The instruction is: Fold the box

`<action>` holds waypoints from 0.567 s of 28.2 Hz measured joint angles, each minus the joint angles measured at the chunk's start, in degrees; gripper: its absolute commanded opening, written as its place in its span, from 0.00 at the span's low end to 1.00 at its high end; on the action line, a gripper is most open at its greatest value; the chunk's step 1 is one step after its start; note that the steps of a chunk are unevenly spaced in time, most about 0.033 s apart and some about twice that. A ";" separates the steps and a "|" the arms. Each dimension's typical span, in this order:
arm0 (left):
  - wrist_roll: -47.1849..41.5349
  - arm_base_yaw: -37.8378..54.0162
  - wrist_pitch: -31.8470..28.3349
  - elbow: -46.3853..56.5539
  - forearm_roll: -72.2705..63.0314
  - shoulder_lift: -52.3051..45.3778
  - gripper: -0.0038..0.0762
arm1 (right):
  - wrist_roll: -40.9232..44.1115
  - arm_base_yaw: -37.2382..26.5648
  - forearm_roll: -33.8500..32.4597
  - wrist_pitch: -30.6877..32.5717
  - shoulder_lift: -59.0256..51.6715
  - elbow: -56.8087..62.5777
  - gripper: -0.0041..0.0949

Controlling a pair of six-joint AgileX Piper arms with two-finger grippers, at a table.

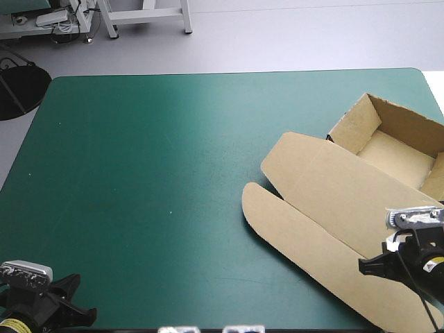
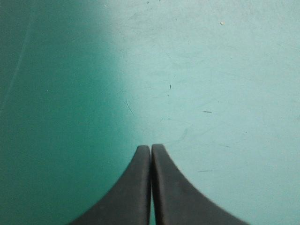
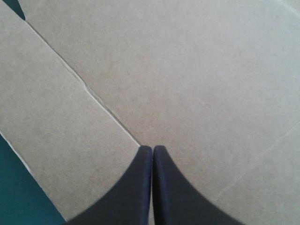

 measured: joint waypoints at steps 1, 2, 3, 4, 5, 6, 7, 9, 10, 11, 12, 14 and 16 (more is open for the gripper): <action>0.08 0.00 -0.05 0.00 0.00 -0.21 0.04 | -0.07 0.00 0.14 -0.82 -1.02 1.67 0.03; 0.08 0.00 -0.12 0.00 -0.01 -0.33 0.04 | -0.20 0.00 0.32 -1.67 -1.97 3.10 0.03; 0.11 0.00 -0.12 0.02 -0.01 -0.39 0.04 | -0.20 0.00 0.50 -2.37 -2.62 4.10 0.03; 0.11 0.00 -0.12 0.07 -0.01 -0.39 0.04 | -0.24 0.00 0.81 -3.34 -3.33 5.18 0.03; 0.15 0.00 -0.12 0.20 -0.01 -0.39 0.04 | -0.24 0.00 1.20 -4.23 -3.91 6.12 0.03; 0.15 0.00 -0.12 0.18 -0.07 -0.39 0.04 | -0.37 0.00 1.39 -5.04 -4.38 6.93 0.03; 0.15 0.00 -0.12 0.26 -0.07 -0.39 0.04 | -0.37 0.00 1.66 -5.57 -4.75 7.60 0.03; 0.15 0.00 -0.17 0.40 -0.07 -0.39 0.04 | -0.37 0.00 1.99 -6.06 -5.02 8.55 0.03; 0.15 0.00 -0.16 0.46 -0.07 -0.39 0.04 | -0.37 0.00 2.23 -6.29 -5.02 9.41 0.03; 0.15 0.00 -0.16 0.46 -0.07 -0.39 0.04 | -0.37 0.00 2.29 -6.29 -5.02 9.78 0.03; 0.15 0.00 -0.16 0.46 -0.07 -0.39 0.04 | -0.20 0.00 2.36 -6.24 -5.02 10.40 0.03; 0.15 0.00 -0.16 0.46 -0.07 -0.39 0.04 | 0.14 0.00 2.41 -6.18 -5.02 11.30 0.03; 0.15 0.00 -0.16 0.46 -0.07 -0.39 0.04 | 0.24 0.00 2.43 -6.07 -5.02 11.57 0.03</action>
